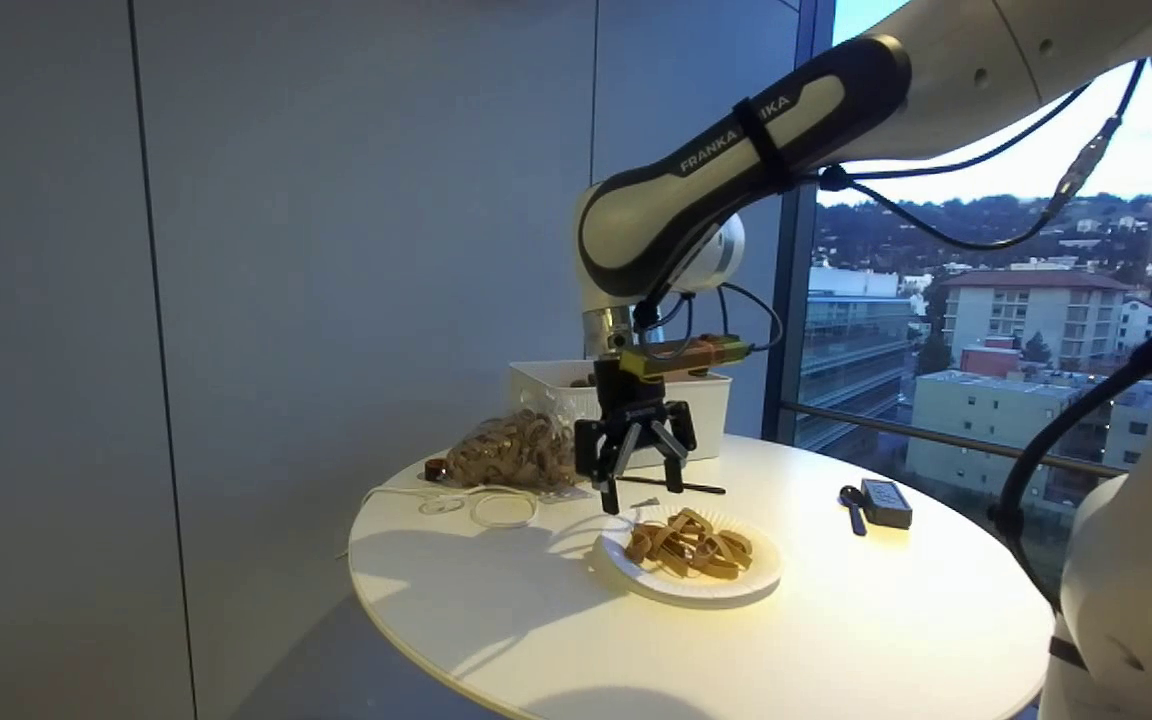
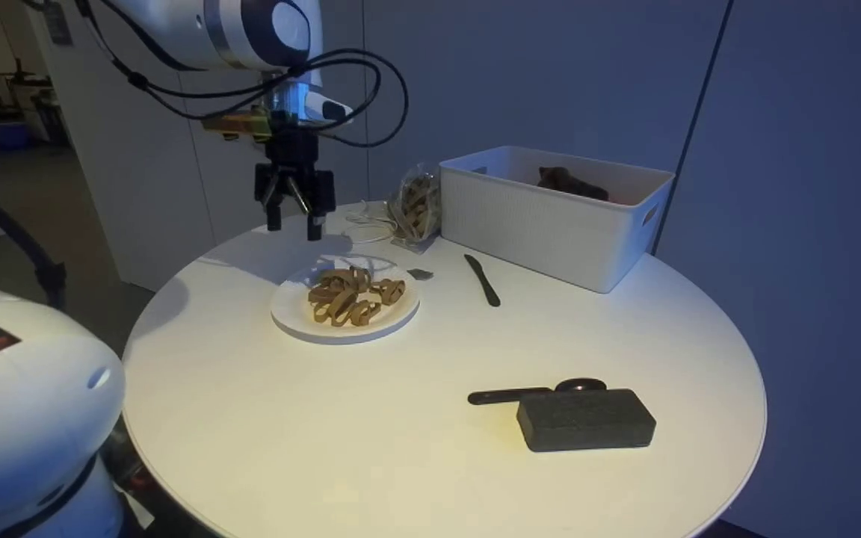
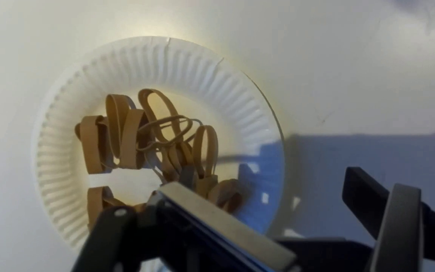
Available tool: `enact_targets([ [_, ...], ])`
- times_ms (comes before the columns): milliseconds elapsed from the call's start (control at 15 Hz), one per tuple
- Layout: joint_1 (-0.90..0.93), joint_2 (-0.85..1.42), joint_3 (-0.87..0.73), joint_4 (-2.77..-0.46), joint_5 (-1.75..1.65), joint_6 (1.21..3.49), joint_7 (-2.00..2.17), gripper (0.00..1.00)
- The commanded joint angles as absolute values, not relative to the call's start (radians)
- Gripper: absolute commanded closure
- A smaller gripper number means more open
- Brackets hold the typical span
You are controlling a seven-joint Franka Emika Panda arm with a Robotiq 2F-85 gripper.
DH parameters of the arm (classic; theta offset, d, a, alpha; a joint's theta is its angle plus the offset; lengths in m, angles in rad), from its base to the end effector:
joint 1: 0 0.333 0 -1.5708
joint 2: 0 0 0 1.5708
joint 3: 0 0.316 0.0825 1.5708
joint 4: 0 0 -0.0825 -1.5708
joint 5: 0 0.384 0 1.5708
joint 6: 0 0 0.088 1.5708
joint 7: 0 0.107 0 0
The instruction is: Put the rubber bands back into the plastic bag
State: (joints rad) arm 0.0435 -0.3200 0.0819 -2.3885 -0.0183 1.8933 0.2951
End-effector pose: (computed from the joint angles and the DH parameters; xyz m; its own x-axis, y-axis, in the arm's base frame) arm 0.4206 0.0523 0.4270 0.9725 -0.1730 -0.1557 -0.1602 -0.9829 0.0910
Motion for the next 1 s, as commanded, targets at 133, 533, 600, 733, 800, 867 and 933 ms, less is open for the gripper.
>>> enact_targets([
  [133,0.000,-0.363,0.042,-2.529,0.034,2.044,0.300,0.00],
  [533,-0.052,-0.339,0.038,-2.610,-0.033,2.229,0.318,0.00],
  [600,-0.062,-0.337,0.034,-2.620,-0.043,2.256,0.316,0.00],
  [733,-0.082,-0.325,0.028,-2.635,-0.062,2.304,0.314,0.00],
  [800,-0.092,-0.318,0.027,-2.640,-0.071,2.320,0.317,0.00],
  [867,-0.092,-0.314,0.018,-2.645,-0.050,2.334,0.301,0.25],
  [933,-0.092,-0.310,0.011,-2.648,-0.038,2.345,0.290,0.25],
])
